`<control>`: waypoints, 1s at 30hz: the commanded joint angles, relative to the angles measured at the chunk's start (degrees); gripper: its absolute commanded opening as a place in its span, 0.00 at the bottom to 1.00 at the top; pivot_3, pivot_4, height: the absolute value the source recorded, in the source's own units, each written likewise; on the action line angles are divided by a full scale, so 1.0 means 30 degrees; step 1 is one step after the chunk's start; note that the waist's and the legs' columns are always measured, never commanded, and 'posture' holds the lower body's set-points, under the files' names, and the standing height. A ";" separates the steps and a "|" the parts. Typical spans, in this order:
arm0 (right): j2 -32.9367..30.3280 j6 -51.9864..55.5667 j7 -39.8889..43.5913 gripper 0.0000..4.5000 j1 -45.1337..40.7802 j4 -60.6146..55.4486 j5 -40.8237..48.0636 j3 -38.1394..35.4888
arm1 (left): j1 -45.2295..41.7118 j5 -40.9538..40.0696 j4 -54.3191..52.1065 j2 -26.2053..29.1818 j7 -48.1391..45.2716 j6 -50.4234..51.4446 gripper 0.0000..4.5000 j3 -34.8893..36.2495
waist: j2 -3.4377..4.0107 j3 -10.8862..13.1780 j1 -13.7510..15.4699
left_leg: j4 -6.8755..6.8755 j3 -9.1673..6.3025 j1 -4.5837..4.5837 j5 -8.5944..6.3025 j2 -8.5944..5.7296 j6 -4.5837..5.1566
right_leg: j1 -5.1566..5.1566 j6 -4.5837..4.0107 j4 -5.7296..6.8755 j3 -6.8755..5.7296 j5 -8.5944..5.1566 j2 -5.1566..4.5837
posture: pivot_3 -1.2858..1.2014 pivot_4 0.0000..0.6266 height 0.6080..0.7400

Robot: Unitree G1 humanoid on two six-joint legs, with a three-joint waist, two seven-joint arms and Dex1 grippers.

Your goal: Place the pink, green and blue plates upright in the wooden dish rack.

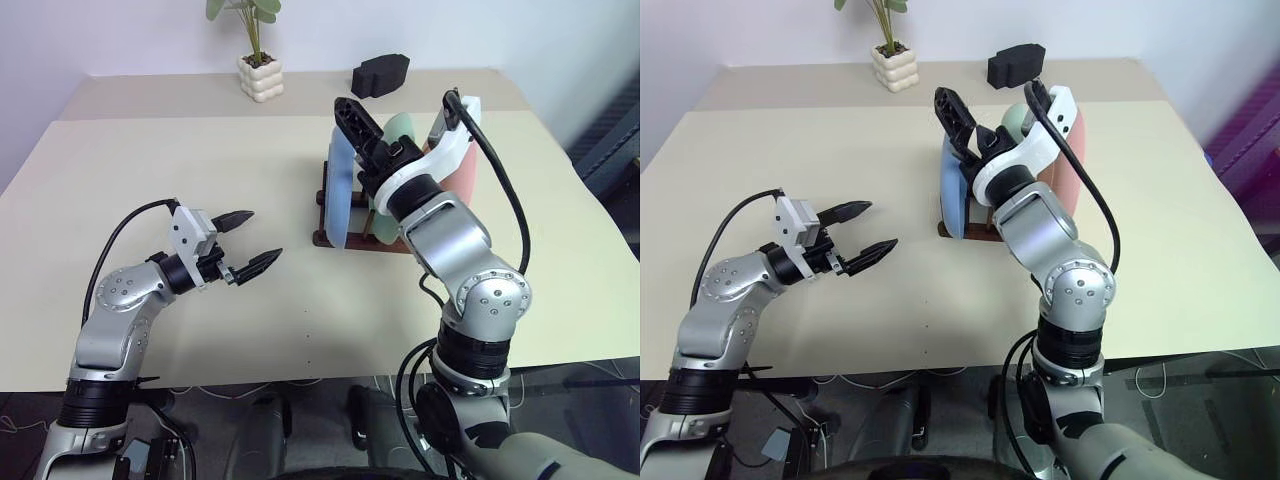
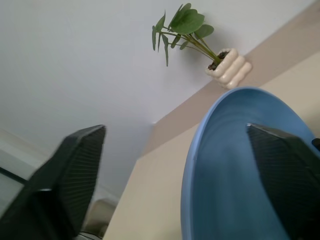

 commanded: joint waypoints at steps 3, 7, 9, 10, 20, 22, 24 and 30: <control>-0.0960 -0.0034 0.1177 0.99 -0.0806 -0.0296 -0.0627 0.0124 | -0.0077 -0.0038 -0.0471 -0.0008 0.0018 -0.0129 1.00 -0.0033 | 0.0000 0.0000 -0.0001 | 0.0000 0.0000 0.0000 0.0000 0.0000 0.0000 | 0.0000 -0.0001 0.0001 0.0000 0.0000 0.0001 | 0.52 0.24 1.00; -0.1560 -0.0091 0.2083 0.99 -0.1193 -0.0230 -0.1376 0.0219 | -0.0094 -0.0022 -0.0457 -0.0046 0.0036 -0.0170 1.00 -0.0061 | 0.0001 0.0000 0.0001 | 0.0000 0.0001 0.0000 0.0000 0.0000 0.0000 | -0.0001 0.0000 0.0000 0.0000 0.0000 0.0001 | 0.52 0.24 1.00; -0.1814 -0.0105 0.2625 0.99 -0.1441 -0.0261 -0.1703 0.0314 | -0.0094 -0.0015 -0.0462 -0.0063 0.0046 -0.0181 1.00 -0.0068 | 0.0001 0.0000 0.0003 | 0.0000 0.0002 0.0000 0.0000 -0.0001 0.0000 | -0.0001 -0.0001 0.0000 0.0000 0.0000 0.0001 | 0.52 0.24 1.00; -0.1997 -0.0095 0.2924 0.99 -0.1576 -0.0287 -0.1933 0.0393 | -0.0088 -0.0019 -0.0474 -0.0074 0.0052 -0.0180 1.00 -0.0068 | 0.0000 0.0000 0.0003 | 0.0000 0.0001 0.0000 0.0000 -0.0001 0.0000 | -0.0001 0.0000 0.0000 0.0000 0.0000 0.0001 | 0.52 0.24 1.00; -0.9196 -0.1149 1.0900 0.99 -0.3437 -0.1651 -0.7151 0.0687 | -0.0112 -0.0126 -0.0436 -0.0112 0.0306 -0.0168 1.00 0.0262 | 0.0003 0.0002 0.0117 | 0.0004 0.0002 -0.0017 0.0000 -0.0012 0.0001 | -0.0005 -0.0001 -0.0024 -0.0002 -0.0002 -0.0004 | 0.52 0.24 1.00; -1.1252 -0.1700 1.3122 0.99 -0.2694 -0.1729 -0.7254 -0.0830 | -0.0035 -0.0115 -0.0335 -0.0089 0.0324 -0.0235 1.00 0.0346 | -0.0001 0.0002 0.0157 | 0.0003 0.0005 -0.0027 -0.0002 -0.0017 0.0003 | -0.0002 0.0003 -0.0041 -0.0002 -0.0003 -0.0008 | 0.52 0.24 1.00; -1.3254 -0.2208 1.5387 0.99 -0.1057 -0.1543 -0.7066 -0.3028 | 0.0002 -0.0099 -0.0059 -0.0066 0.0384 -0.0350 1.00 0.0491 | -0.0016 -0.0007 0.0198 | 0.0003 0.0005 -0.0027 -0.0008 -0.0021 0.0013 | 0.0006 0.0010 -0.0055 -0.0004 -0.0002 -0.0009 | 0.52 0.24 1.00; -1.5701 -0.2731 1.9891 0.99 0.6144 -0.0637 -0.5879 -1.1176 | -0.0327 0.0261 0.1915 -0.0059 0.0641 -0.1108 1.00 0.0935 | -0.0016 -0.0004 0.0396 | 0.0011 0.0041 -0.0012 -0.0013 -0.0024 0.0022 | 0.0026 0.0001 -0.0068 0.0007 -0.0005 -0.0014 | 0.52 0.24 1.00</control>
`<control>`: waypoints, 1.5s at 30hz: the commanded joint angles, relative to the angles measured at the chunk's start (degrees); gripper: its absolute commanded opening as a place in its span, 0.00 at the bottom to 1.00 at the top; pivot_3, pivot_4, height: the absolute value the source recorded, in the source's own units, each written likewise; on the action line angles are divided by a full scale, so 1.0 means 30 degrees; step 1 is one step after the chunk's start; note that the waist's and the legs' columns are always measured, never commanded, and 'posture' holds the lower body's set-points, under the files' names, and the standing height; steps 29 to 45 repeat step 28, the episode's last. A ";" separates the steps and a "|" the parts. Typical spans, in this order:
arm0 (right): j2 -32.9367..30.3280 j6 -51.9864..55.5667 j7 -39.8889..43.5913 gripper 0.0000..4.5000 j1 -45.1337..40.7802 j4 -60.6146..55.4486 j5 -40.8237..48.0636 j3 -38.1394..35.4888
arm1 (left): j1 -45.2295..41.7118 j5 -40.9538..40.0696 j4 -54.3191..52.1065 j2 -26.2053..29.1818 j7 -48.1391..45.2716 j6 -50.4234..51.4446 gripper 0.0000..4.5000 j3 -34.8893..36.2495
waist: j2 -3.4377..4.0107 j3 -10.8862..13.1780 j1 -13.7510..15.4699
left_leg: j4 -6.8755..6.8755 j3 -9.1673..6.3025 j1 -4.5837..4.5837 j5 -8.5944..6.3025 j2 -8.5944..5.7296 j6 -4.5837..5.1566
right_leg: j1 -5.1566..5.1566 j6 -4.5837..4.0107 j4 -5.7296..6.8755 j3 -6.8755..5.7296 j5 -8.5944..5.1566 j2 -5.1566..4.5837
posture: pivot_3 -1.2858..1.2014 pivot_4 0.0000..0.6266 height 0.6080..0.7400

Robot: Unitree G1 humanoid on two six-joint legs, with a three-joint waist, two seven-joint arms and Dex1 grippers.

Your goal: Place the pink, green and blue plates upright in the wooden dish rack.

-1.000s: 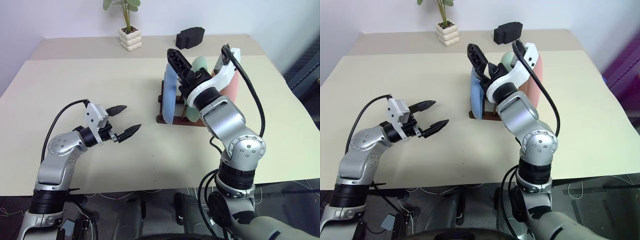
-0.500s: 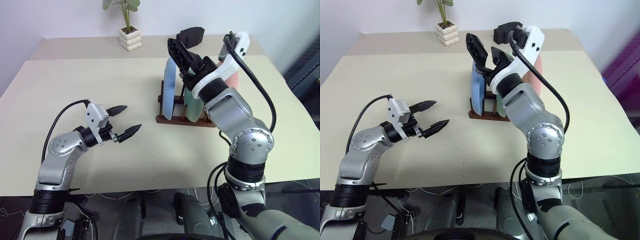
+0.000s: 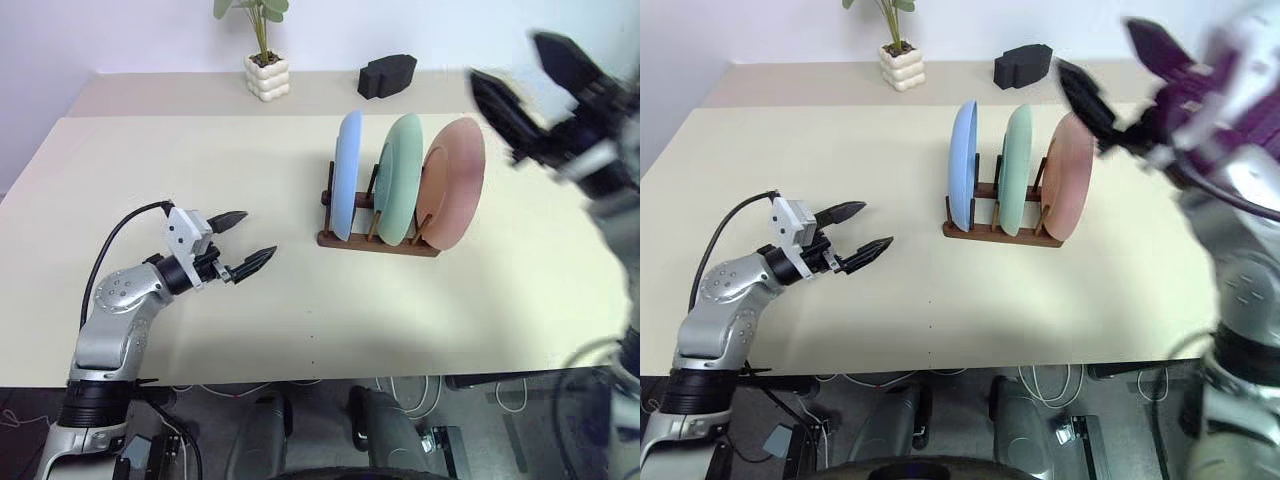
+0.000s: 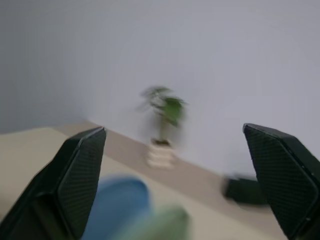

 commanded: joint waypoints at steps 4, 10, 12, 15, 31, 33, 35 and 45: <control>0.0681 -0.1175 0.3301 0.99 0.7374 0.0188 -0.0536 -0.5672 | -0.1016 0.0553 0.2497 -0.0498 0.0620 -0.1399 1.00 0.0614 | 0.0013 -0.0011 0.0151 | 0.0003 -0.0005 0.0040 0.0000 0.0012 0.0000 | 0.0022 -0.0012 0.0025 -0.0001 -0.0002 0.0023 | 0.52 0.24 1.00; 0.2772 -0.3703 0.4103 0.99 1.1580 0.2661 -0.4107 -0.3981 | -0.1233 0.1666 0.3627 -0.1202 0.1096 -0.2139 1.00 -0.0082 | 0.0013 -0.0022 0.0149 | 0.0026 0.0014 0.0072 0.0000 0.0009 0.0000 | 0.0065 -0.0021 0.0008 0.0016 0.0001 0.0014 | 0.52 0.24 1.00; 0.3498 -0.4609 0.4037 0.99 1.2282 0.2855 -0.5348 -0.2698 | -0.1069 0.1875 0.3656 -0.1092 0.0962 -0.2289 1.00 -0.0177 | 0.0020 -0.0019 0.0120 | 0.0024 0.0013 0.0071 -0.0001 0.0008 0.0000 | 0.0064 -0.0023 0.0005 0.0017 0.0001 0.0016 | 0.52 0.24 1.00; 0.3794 -0.5498 0.3953 0.99 1.1950 0.4057 -0.6231 -0.1994 | -0.1091 0.2100 0.3232 -0.1172 0.1229 -0.2051 1.00 -0.0416 | 0.0058 -0.0026 0.0023 | 0.0026 0.0027 0.0077 0.0000 0.0011 -0.0001 | 0.0060 -0.0028 0.0009 0.0024 0.0005 0.0011 | 0.52 0.24 1.00; 0.4885 -0.7190 0.3270 0.99 1.0615 0.6150 -0.8001 0.0248 | -0.0230 0.2210 0.2144 -0.1903 0.2068 -0.1589 1.00 -0.0430 | 0.0055 -0.0028 0.0188 | 0.0032 0.0016 0.0082 0.0000 0.0005 -0.0002 | 0.0071 -0.0031 0.0016 0.0022 0.0008 0.0012 | 0.52 0.24 1.00; 0.4885 -0.7190 0.3270 0.99 1.0615 0.6150 -0.8001 0.0248 | -0.0230 0.2210 0.2144 -0.1903 0.2068 -0.1589 1.00 -0.0430 | 0.0055 -0.0028 0.0188 | 0.0032 0.0016 0.0082 0.0000 0.0005 -0.0002 | 0.0071 -0.0031 0.0016 0.0022 0.0008 0.0012 | 0.52 0.24 1.00; 0.4885 -0.7190 0.3270 0.99 1.0615 0.6150 -0.8001 0.0248 | -0.0230 0.2210 0.2144 -0.1903 0.2068 -0.1589 1.00 -0.0430 | 0.0055 -0.0028 0.0188 | 0.0032 0.0016 0.0082 0.0000 0.0005 -0.0002 | 0.0071 -0.0031 0.0016 0.0022 0.0008 0.0012 | 0.52 0.24 1.00; 0.4885 -0.7190 0.3270 0.99 1.0615 0.6150 -0.8001 0.0248 | -0.0230 0.2210 0.2144 -0.1903 0.2068 -0.1589 1.00 -0.0430 | 0.0055 -0.0028 0.0188 | 0.0032 0.0016 0.0082 0.0000 0.0005 -0.0002 | 0.0071 -0.0031 0.0016 0.0022 0.0008 0.0012 | 0.52 0.24 1.00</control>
